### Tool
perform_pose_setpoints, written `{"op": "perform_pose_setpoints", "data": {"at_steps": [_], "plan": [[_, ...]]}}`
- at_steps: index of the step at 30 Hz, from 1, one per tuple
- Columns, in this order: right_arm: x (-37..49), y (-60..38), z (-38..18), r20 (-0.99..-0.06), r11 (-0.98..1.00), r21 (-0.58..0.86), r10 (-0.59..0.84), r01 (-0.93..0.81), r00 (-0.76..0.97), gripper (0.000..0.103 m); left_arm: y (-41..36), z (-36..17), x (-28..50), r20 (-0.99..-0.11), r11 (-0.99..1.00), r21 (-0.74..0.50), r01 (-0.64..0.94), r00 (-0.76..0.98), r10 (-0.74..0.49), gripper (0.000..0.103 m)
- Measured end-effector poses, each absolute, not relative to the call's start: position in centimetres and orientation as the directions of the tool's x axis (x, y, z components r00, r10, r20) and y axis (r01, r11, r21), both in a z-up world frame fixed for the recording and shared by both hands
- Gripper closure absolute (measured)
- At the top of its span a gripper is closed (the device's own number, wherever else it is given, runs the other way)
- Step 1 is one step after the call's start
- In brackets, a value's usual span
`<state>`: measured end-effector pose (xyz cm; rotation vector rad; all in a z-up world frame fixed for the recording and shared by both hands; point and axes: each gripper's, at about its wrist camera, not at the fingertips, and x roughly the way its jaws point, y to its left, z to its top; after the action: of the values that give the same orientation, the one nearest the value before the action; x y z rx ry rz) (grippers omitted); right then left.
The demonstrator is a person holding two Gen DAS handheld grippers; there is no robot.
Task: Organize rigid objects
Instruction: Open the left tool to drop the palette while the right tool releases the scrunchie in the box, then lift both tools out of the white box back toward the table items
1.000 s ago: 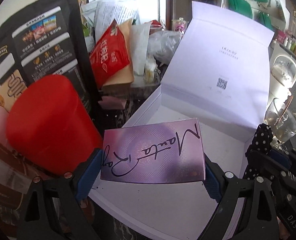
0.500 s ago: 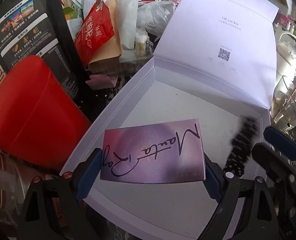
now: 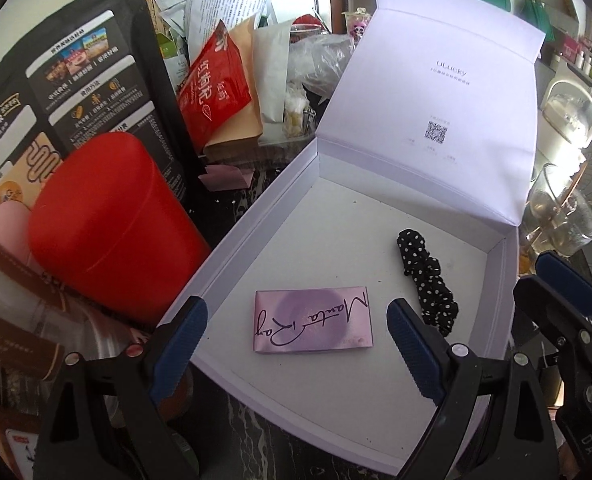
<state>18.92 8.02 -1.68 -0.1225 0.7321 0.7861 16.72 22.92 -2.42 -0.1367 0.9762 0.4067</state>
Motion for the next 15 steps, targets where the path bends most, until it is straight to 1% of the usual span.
{"op": "perform_pose_setpoints", "data": {"at_steps": [4, 8, 15], "plan": [[18.1, 7.4, -0.6, -0.631, 0.715, 0.155, 0.603, -0.682, 0.489, 0.072, 22.6, -0.9, 15.5, -0.816, 0.918, 0.043, -0.394, 0.517, 0.26, 0.011], [16.9, 6.7, 0.7, -0.615, 0.714, 0.141, 0.606, -0.686, 0.504, 0.072, 22.0, 0.8, 14.0, -0.795, 0.915, 0.049, -0.401, 0.539, 0.278, 0.01], [14.7, 5.4, 2.9, -0.581, 0.712, 0.121, 0.616, -0.691, 0.532, 0.072, 21.0, 2.9, 11.7, -0.769, 0.919, 0.036, -0.392, 0.576, 0.276, 0.011]]}}
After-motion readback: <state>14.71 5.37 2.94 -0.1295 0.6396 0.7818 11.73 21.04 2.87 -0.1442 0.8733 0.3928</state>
